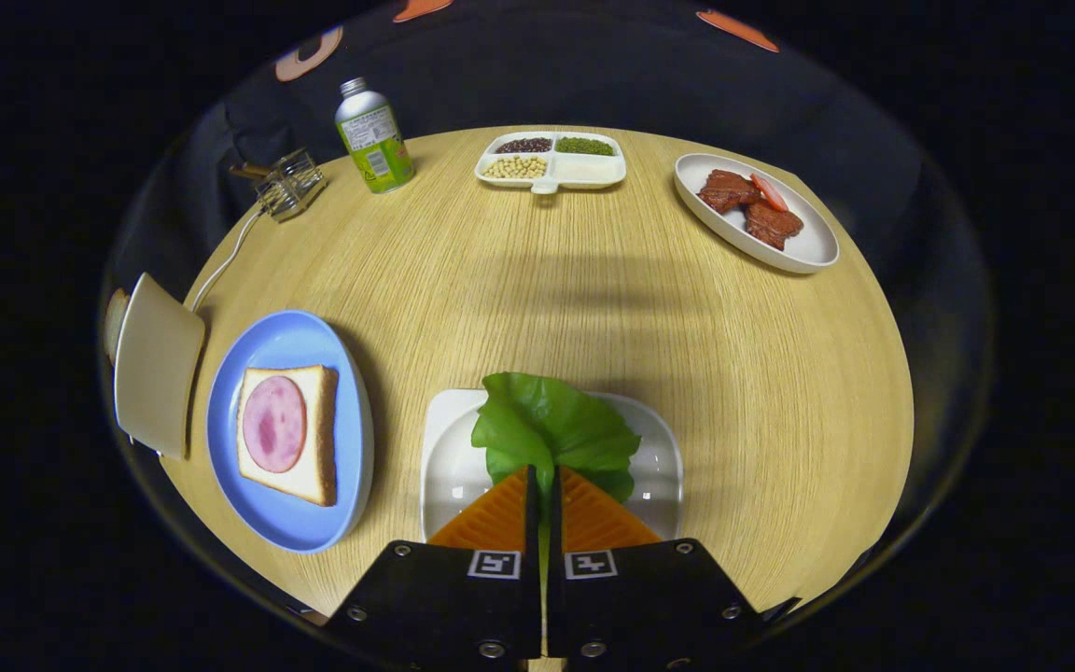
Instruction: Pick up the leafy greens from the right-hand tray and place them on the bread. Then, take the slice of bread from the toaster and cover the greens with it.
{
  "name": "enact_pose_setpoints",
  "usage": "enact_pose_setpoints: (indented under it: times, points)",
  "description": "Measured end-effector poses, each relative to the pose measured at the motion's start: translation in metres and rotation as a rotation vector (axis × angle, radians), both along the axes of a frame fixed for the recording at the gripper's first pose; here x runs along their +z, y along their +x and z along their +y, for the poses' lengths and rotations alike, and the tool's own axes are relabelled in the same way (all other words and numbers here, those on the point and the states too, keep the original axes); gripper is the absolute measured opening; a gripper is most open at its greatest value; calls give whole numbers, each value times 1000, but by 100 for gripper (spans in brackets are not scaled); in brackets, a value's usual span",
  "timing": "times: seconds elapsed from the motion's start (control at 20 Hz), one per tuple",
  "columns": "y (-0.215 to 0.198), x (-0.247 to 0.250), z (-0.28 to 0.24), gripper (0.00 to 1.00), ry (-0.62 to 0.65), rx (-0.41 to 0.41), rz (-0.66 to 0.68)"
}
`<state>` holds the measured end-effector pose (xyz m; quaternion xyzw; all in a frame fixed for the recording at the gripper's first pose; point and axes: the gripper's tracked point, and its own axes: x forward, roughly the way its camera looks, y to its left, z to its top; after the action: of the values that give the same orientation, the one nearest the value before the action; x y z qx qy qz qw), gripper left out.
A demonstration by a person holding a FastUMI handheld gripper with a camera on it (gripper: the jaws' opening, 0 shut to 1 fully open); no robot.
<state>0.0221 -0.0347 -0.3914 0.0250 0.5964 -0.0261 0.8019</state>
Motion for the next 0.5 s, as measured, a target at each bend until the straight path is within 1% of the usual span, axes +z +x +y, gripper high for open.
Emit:
enact_pose_setpoints:
  times: [0.15,0.5]
  points:
    - [5,15,11,3,50,-9,-34]
    - [23,59,45,3,109,29,-126]
